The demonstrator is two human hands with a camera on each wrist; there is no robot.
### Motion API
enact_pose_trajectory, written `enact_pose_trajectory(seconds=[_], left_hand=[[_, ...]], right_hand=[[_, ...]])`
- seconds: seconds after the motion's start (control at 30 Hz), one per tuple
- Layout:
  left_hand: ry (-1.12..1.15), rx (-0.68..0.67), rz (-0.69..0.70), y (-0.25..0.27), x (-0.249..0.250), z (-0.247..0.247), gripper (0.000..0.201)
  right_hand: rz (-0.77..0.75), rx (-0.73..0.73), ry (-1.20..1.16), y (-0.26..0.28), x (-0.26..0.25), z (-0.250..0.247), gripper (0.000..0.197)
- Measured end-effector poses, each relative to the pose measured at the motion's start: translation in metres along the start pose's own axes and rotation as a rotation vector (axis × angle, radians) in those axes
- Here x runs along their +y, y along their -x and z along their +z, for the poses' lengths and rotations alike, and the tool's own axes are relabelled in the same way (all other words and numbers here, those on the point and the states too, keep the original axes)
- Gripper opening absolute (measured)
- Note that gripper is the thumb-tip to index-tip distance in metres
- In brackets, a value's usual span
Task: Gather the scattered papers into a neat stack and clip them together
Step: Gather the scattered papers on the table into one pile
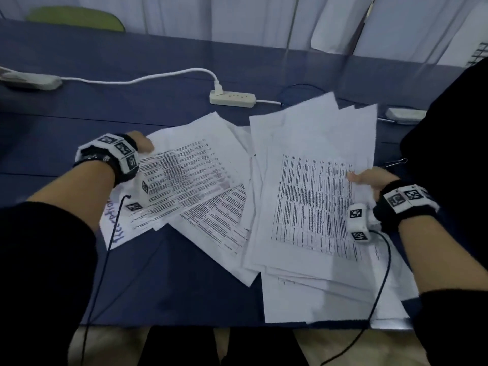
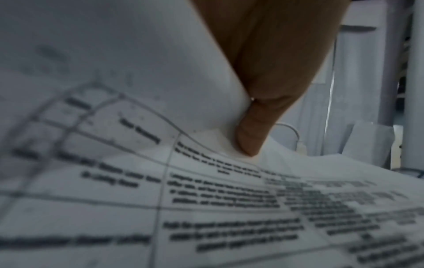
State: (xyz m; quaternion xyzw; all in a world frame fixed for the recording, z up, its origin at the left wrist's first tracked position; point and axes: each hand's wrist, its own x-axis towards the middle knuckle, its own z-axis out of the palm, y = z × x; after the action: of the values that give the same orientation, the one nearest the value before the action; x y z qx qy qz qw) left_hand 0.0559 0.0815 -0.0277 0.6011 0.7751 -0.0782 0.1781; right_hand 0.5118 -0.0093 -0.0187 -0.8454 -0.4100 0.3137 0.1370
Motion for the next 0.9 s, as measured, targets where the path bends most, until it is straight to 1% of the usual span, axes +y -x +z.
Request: enact_pose_trajectory(seconds=[0.07,0.1,0.2,0.3,0.4,0.47,0.53,0.6,0.63,0.7,0.77,0.87,0.9], left_hand=[[0.004,0.015,-0.027,-0.003,0.001,0.006,0.053],[-0.007,-0.003,-0.026,-0.004,0.001,0.010,0.055],[-0.066,-0.046,-0.011,-0.007,0.002,0.012,0.073],[0.018,-0.076,0.011,-0.006,0.004,0.005,0.090],[-0.051,-0.151,0.022,-0.004,0.004,0.003,0.100],[-0.070,-0.129,0.016,-0.002,0.006,0.009,0.103],[-0.033,-0.082,-0.004,-0.002,0.009,0.014,0.094],[0.039,-0.036,0.010,-0.001,0.014,0.014,0.077],[0.065,0.004,0.015,0.000,0.015,0.012,0.070],[0.089,0.115,0.017,0.000,0.012,0.004,0.063],[0.185,0.208,-0.011,-0.001,0.002,-0.006,0.061],[0.396,0.340,-0.089,-0.004,-0.020,-0.022,0.052],[0.437,0.344,-0.114,-0.003,-0.026,-0.026,0.051]], right_hand=[[-0.027,0.009,-0.021,0.001,-0.004,0.004,0.060],[-0.030,0.002,-0.043,0.001,-0.006,0.005,0.061],[-0.077,-0.023,-0.025,0.000,-0.006,0.014,0.064],[-0.122,-0.069,-0.115,-0.004,-0.010,0.022,0.054],[-0.168,-0.102,-0.121,-0.001,-0.015,0.029,0.049],[-0.184,-0.103,-0.118,-0.002,-0.018,0.033,0.049],[-0.179,-0.090,-0.120,-0.001,-0.021,0.037,0.047],[-0.172,-0.066,-0.097,-0.002,-0.023,0.039,0.045],[-0.171,-0.040,-0.067,-0.003,-0.023,0.040,0.044],[-0.159,0.009,-0.041,-0.004,-0.022,0.039,0.044],[-0.120,0.052,-0.042,-0.007,-0.020,0.038,0.052],[-0.034,0.065,-0.067,-0.008,-0.016,0.033,0.069],[0.000,0.071,-0.091,-0.008,-0.015,0.031,0.072]])
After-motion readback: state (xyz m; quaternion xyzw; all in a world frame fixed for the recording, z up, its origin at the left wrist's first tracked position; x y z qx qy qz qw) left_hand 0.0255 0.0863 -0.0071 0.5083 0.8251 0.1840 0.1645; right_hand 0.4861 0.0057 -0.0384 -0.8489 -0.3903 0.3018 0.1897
